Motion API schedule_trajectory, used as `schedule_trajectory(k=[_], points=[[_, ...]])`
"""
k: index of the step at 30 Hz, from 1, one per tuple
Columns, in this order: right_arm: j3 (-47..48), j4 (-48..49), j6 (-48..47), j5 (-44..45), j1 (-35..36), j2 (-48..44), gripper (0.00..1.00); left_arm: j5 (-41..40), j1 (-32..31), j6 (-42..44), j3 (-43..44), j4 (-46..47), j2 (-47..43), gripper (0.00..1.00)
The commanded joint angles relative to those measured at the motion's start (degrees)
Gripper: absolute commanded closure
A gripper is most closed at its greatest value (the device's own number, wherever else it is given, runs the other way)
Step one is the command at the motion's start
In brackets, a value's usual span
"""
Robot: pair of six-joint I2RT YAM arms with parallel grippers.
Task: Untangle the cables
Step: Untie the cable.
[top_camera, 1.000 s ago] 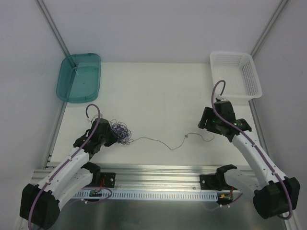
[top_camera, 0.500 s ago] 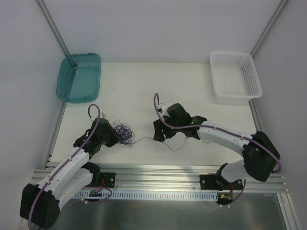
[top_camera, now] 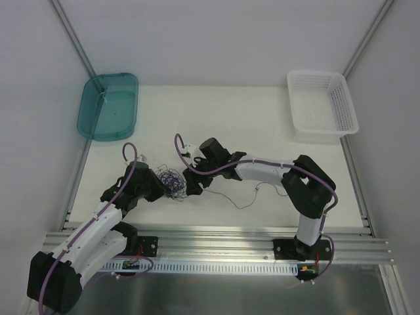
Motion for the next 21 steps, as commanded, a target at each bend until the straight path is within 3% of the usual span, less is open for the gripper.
schedule_trajectory(k=[1, 10, 13, 14, 16, 17, 21], points=[[2.0, -0.3, -3.3, -6.2, 0.7, 3.0, 0.28, 1.4, 0.0, -0.1, 1.9, 1.2, -0.3, 1.00], [0.7, -2.5, -3.9, -14.8, 2.3, 5.5, 0.37, -1.2, 0.1, -1.2, 2.6, 1.4, -0.5, 1.00], [-0.7, -3.0, -4.5, -14.3, 2.3, 4.5, 0.61, -2.2, 0.1, -1.3, 3.4, 1.4, -0.3, 1.00], [-1.1, -3.1, -4.5, -14.0, 2.2, 3.3, 0.80, -2.5, 0.1, -1.3, 3.6, 1.3, -0.3, 1.00], [-3.1, -3.2, -4.6, -12.5, 2.3, 1.4, 0.94, -3.5, 0.2, -1.2, 3.9, 1.3, -0.3, 1.00], [-4.0, -3.3, -4.6, -12.0, 2.1, 0.4, 0.99, -4.1, 0.1, -1.2, 3.9, 1.3, -0.3, 1.00], [-7.4, -6.1, -5.4, -8.8, 1.8, -6.8, 0.99, -7.4, 0.3, -1.6, 3.5, 1.3, -0.6, 0.99]])
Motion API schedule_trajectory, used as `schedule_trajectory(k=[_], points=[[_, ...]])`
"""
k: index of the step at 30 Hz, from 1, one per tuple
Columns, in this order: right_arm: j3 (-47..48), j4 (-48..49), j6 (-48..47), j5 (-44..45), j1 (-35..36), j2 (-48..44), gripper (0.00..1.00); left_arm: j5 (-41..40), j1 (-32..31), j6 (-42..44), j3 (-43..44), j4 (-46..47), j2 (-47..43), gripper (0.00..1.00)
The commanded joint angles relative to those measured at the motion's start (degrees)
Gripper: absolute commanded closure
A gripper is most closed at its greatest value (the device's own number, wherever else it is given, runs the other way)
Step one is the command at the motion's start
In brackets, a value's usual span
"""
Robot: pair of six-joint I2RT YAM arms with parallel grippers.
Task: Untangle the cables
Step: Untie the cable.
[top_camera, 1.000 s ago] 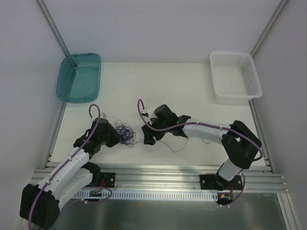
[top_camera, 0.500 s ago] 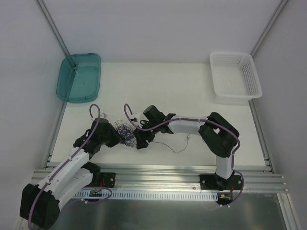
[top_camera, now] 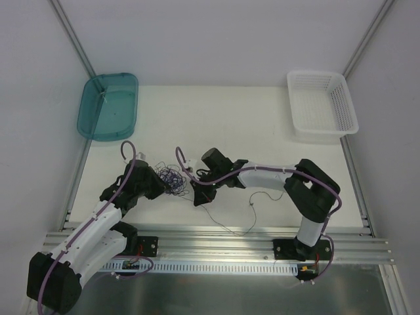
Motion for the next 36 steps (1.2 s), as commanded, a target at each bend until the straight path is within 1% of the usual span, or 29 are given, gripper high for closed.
schedule_trajectory(k=[1, 3, 4, 5, 7, 8, 10, 11, 12, 13, 17, 18, 22, 25, 27, 28, 29, 30, 31, 32, 33, 35, 36], points=[[-3.5, -5.6, -2.3, 2.4, -0.5, -10.7, 0.99, -6.8, 0.4, -0.7, 1.8, 1.3, -0.7, 0.97], [-5.0, -6.9, -2.6, 3.4, -0.6, -14.1, 0.99, -9.0, 0.6, -1.2, 1.8, 1.1, -0.9, 0.95], [-5.7, -8.1, -2.6, 4.2, -0.6, -17.7, 0.99, -9.8, 0.8, -1.9, 1.8, 1.2, -0.8, 0.95], [-7.0, -8.7, -2.5, 4.7, -0.6, -19.4, 0.99, -11.4, 0.8, -2.2, 2.0, 1.4, -0.8, 0.94], [-7.8, -10.7, -2.4, 6.3, -0.6, -22.8, 0.99, -13.1, 0.8, -3.3, 2.2, 1.2, -0.2, 0.89], [-8.4, -11.4, -2.4, 6.6, -0.6, -25.7, 0.99, -13.8, 0.8, -3.9, 2.3, 1.2, -0.2, 0.89], [-8.9, -13.1, -2.2, 8.6, -0.5, -28.3, 0.99, -15.9, 0.8, -5.7, 2.2, 1.2, 0.8, 0.87], [-9.1, -13.6, -2.1, 9.3, -0.6, -30.7, 0.99, -16.4, 0.8, -6.3, 2.2, 1.2, 1.1, 0.84], [-9.1, -14.1, -2.1, 9.8, -0.5, -31.7, 0.99, -17.1, 0.8, -7.4, 2.1, 1.4, 1.3, 0.73], [-9.0, -15.1, -1.7, 10.8, -0.6, -32.9, 0.99, -17.6, 0.8, -7.9, 2.1, 1.3, 1.4, 0.69], [-8.7, -16.9, -0.9, 13.2, -0.6, -38.4, 0.99, -19.7, 0.8, -8.6, 1.2, 1.3, 1.6, 0.69], [-8.6, -17.5, -1.0, 14.2, -0.6, -41.0, 0.99, -20.2, 0.8, -8.5, 0.9, 1.2, 1.7, 0.69], [-5.2, -22.2, -0.9, 18.3, -0.6, -47.3, 0.99, -21.6, 0.8, -8.8, -0.7, 1.3, 3.1, 0.70], [-3.1, -23.3, -0.5, 18.7, -0.6, -49.8, 0.99, -20.3, 0.8, -9.4, -1.3, 1.8, 5.3, 0.70], [-2.2, -23.7, -0.7, 18.5, -0.6, -49.8, 0.99, -17.4, 0.8, -8.2, -0.9, 2.3, 6.2, 0.68], [-1.9, -24.3, -0.8, 18.5, -0.6, -49.2, 0.99, -16.0, 0.8, -7.4, -0.6, 2.5, 6.1, 0.66], [-1.7, -24.4, -0.9, 18.7, -0.6, -48.6, 0.99, -12.2, 0.8, -6.4, 0.2, 3.2, 6.0, 0.47], [-2.0, -24.3, -1.0, 18.9, -0.6, -48.2, 0.99, -10.4, 0.8, -4.8, 0.7, 3.3, 5.2, 0.35], [-2.4, -23.8, -1.0, 19.3, -0.6, -47.9, 0.99, -8.6, 0.8, -4.3, 1.1, 3.3, 4.8, 0.27], [-3.5, -23.3, -1.0, 19.4, -0.6, -47.1, 0.99, -6.4, 0.7, -3.7, 1.9, 3.9, 4.2, 0.21], [-4.1, -22.3, -0.9, 19.3, -0.6, -46.9, 0.99, -2.5, 0.6, -2.0, 2.2, 4.5, 3.5, 0.12], [-5.0, -21.4, -0.7, 19.3, -0.6, -45.9, 0.99, 1.4, -0.3, -0.5, 3.7, 5.5, 3.9, 0.06], [-5.5, -21.0, -0.7, 19.2, -0.6, -45.6, 0.99, 4.9, -0.7, 0.6, 4.2, 5.8, 4.5, 0.02]])
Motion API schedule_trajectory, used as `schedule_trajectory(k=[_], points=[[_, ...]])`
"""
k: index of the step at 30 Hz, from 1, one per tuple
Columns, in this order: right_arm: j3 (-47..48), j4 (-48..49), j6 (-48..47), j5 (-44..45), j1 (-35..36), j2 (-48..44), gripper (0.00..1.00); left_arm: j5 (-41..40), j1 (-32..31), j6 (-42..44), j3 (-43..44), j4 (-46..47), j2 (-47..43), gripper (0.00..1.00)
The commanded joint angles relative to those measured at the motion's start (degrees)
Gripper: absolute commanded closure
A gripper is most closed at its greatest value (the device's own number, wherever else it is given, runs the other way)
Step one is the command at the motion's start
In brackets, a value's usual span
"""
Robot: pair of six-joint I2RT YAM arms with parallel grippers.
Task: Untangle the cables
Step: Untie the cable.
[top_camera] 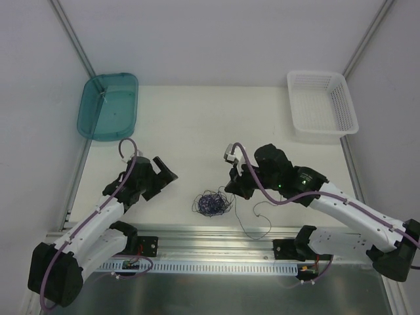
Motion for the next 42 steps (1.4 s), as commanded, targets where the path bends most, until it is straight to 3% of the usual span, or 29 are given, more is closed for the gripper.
schedule_trajectory(k=[1, 3, 9, 16, 23, 25, 26, 27, 29, 35, 42], points=[[-1.4, 1.7, 0.5, 0.8, -0.1, 1.0, 0.99, 12.2, -1.4, 4.8, 4.8, 3.6, 0.8, 0.01], [-1.9, 1.8, 0.5, 1.2, -0.1, 1.1, 0.99, 15.5, -4.5, 5.8, 6.1, 4.3, 4.9, 0.01], [-2.4, 1.3, 0.8, 1.8, -0.1, 0.1, 0.99, 15.4, -16.5, 8.3, 12.5, 5.9, 18.7, 0.01], [-4.5, 2.0, 1.9, 2.1, -0.1, -1.3, 0.99, 15.3, -24.4, 10.5, 19.3, 6.3, 31.6, 0.05], [-5.4, 1.8, 2.5, 2.7, -0.1, -3.4, 0.99, 12.5, -28.2, 8.0, 20.9, 6.3, 39.3, 0.32], [-5.5, 1.2, 2.5, 3.6, 0.0, -4.5, 0.99, 12.2, -28.7, 7.7, 21.1, 6.4, 40.3, 0.50], [-5.5, 1.0, 2.5, 3.8, 0.0, -5.0, 0.99, 12.0, -28.7, 7.7, 21.0, 6.3, 40.3, 0.58], [-5.7, 0.9, 2.6, 4.1, 0.0, -5.3, 0.99, 10.9, -28.7, 7.6, 20.9, 6.3, 40.1, 0.79], [-6.1, 0.4, 2.8, 4.6, 0.0, -6.8, 0.99, 8.7, -28.7, 7.3, 20.5, 6.3, 38.8, 0.97], [-7.5, -2.7, 3.7, 9.1, 0.0, -12.4, 0.99, -3.8, -24.5, 5.4, 16.2, 3.1, 31.1, 1.00], [-6.9, -6.2, 5.0, 21.9, -0.1, -21.8, 0.99, -9.7, -9.1, 5.2, 5.8, 0.8, 19.1, 1.00]])
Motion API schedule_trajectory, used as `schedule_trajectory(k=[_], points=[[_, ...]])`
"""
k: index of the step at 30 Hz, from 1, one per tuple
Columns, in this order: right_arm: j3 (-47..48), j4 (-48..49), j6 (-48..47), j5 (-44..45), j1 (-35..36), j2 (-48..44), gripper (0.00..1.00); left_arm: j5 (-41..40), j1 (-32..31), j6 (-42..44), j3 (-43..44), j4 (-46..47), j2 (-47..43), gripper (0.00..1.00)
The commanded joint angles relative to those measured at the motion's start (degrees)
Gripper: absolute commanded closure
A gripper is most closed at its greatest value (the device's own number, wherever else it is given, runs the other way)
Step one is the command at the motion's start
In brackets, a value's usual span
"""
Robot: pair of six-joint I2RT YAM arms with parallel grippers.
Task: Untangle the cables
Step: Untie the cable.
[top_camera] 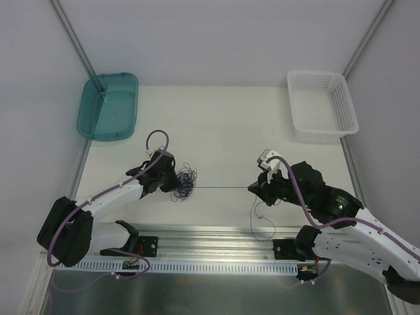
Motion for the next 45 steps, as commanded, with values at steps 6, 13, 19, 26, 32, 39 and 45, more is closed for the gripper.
schedule_trajectory(k=[6, 13, 19, 26, 32, 39, 45], points=[[1.9, -4.4, 3.0, 23.0, -0.5, -6.0, 0.99, -7.4, 15.3, 2.8, -7.4, -5.5, -11.1, 1.00], [1.6, -4.6, 6.5, 29.6, -2.3, -7.3, 0.99, -6.1, 23.8, 3.9, -9.3, -6.6, -15.0, 1.00], [2.9, -2.6, 7.7, 27.3, -3.2, -0.5, 0.99, 0.5, 23.8, 6.4, -6.9, -6.6, -14.2, 0.92], [1.7, -1.8, 17.7, 31.5, -5.0, 9.2, 0.99, 7.6, 23.9, 9.3, -5.2, -8.5, -19.7, 0.55], [-3.2, -9.9, 32.5, 30.6, -5.1, 9.8, 0.91, 12.0, 23.8, 13.5, -0.4, -13.9, -25.4, 0.11], [-10.7, -15.6, 41.7, 23.0, -5.2, 8.4, 0.54, 18.2, 23.9, 18.4, 4.9, -19.1, -30.8, 0.01], [-15.4, -11.7, 43.4, 15.9, -5.1, 8.6, 0.48, 24.4, 23.9, 20.0, 4.7, -20.8, -34.9, 0.01]])
